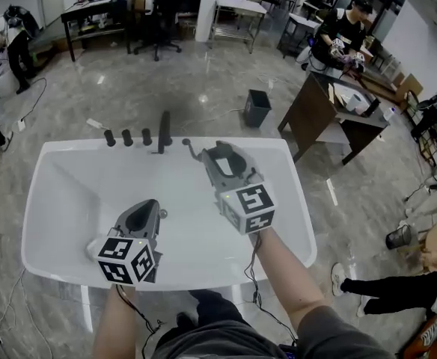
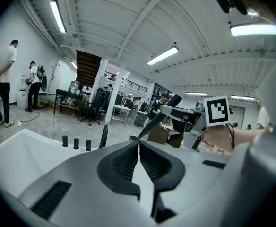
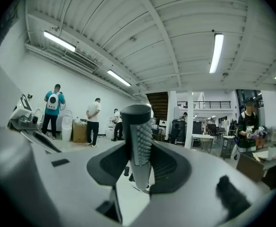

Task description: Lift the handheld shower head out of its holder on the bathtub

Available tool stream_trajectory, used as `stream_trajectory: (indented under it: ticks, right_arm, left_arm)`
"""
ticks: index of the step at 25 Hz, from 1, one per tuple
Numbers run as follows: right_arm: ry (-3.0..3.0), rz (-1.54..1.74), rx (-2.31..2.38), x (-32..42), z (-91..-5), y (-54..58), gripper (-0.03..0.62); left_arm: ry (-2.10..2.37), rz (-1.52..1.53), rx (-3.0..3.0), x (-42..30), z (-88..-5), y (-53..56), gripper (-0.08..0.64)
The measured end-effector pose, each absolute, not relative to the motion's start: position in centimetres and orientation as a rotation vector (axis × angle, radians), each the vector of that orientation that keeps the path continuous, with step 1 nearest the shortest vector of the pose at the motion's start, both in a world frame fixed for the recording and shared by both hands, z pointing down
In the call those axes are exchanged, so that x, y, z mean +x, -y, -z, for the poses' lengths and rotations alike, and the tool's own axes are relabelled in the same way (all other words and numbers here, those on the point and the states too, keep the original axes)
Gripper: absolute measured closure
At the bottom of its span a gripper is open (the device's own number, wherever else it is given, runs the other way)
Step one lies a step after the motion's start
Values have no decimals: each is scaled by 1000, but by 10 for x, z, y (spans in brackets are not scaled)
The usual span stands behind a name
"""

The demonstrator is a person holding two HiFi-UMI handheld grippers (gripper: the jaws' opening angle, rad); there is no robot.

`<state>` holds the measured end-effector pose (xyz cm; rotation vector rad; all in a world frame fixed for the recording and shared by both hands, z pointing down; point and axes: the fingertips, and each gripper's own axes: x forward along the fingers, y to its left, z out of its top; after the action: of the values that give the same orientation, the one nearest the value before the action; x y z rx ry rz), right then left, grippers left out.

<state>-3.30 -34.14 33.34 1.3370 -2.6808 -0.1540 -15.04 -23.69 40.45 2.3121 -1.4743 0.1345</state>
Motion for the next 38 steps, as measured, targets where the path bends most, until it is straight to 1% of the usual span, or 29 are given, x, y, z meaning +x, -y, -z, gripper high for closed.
stream_trajectory:
  ticks: [7, 11, 19, 28, 38]
  right_arm:
    - [2710, 110, 1459, -1, -312, 246, 449]
    - [2686, 76, 1518, 21, -318, 201, 449]
    - [2671, -19, 1590, 39, -337, 128, 449]
    - [2591, -187, 1595, 47, -392, 112, 449]
    - [2546, -208, 1573, 42, -416, 106, 449]
  left_arm:
    - [1428, -121, 2383, -138, -387, 168, 538]
    - [1410, -115, 2411, -129, -385, 135, 538]
    - [1387, -107, 2431, -132, -381, 88, 538]
    - [1358, -125, 2417, -125, -399, 72, 538]
    - [1335, -150, 2395, -121, -416, 64, 538]
